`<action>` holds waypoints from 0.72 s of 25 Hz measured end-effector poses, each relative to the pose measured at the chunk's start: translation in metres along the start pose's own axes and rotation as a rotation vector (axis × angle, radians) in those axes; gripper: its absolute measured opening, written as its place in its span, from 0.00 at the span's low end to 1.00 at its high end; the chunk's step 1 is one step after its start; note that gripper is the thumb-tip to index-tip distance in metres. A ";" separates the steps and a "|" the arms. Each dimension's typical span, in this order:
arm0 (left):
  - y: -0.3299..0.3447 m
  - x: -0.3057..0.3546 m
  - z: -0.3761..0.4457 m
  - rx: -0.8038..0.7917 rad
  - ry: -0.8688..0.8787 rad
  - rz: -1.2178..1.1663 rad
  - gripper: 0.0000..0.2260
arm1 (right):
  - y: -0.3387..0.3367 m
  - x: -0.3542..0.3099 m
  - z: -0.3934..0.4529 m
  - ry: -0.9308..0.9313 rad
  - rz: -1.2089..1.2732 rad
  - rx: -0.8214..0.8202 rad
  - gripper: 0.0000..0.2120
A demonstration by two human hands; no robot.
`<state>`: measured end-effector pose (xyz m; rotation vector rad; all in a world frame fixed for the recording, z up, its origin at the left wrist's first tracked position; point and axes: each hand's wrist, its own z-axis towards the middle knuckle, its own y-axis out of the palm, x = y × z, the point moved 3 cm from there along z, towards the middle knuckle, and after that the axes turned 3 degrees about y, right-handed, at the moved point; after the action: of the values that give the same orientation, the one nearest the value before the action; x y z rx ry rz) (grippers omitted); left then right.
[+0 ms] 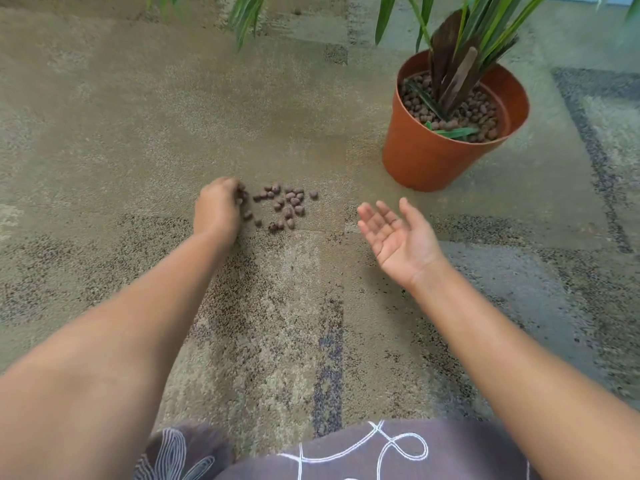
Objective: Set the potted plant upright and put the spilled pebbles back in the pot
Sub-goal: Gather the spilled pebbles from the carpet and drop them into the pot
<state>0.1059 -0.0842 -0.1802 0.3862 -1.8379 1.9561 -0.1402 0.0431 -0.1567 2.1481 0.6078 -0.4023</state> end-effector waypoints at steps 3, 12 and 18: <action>-0.004 0.006 0.014 -0.083 0.056 0.077 0.08 | -0.010 0.021 -0.003 0.047 0.008 0.016 0.14; -0.011 0.044 0.012 -0.014 -0.110 -0.273 0.03 | -0.006 0.015 0.001 0.023 0.022 0.054 0.12; 0.001 0.115 -0.016 -0.490 0.076 -0.434 0.02 | -0.008 0.012 0.000 0.023 -0.017 0.094 0.16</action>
<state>0.0069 -0.0551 -0.1275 0.4910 -1.9094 1.1770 -0.1347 0.0508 -0.1674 2.2410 0.6318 -0.4230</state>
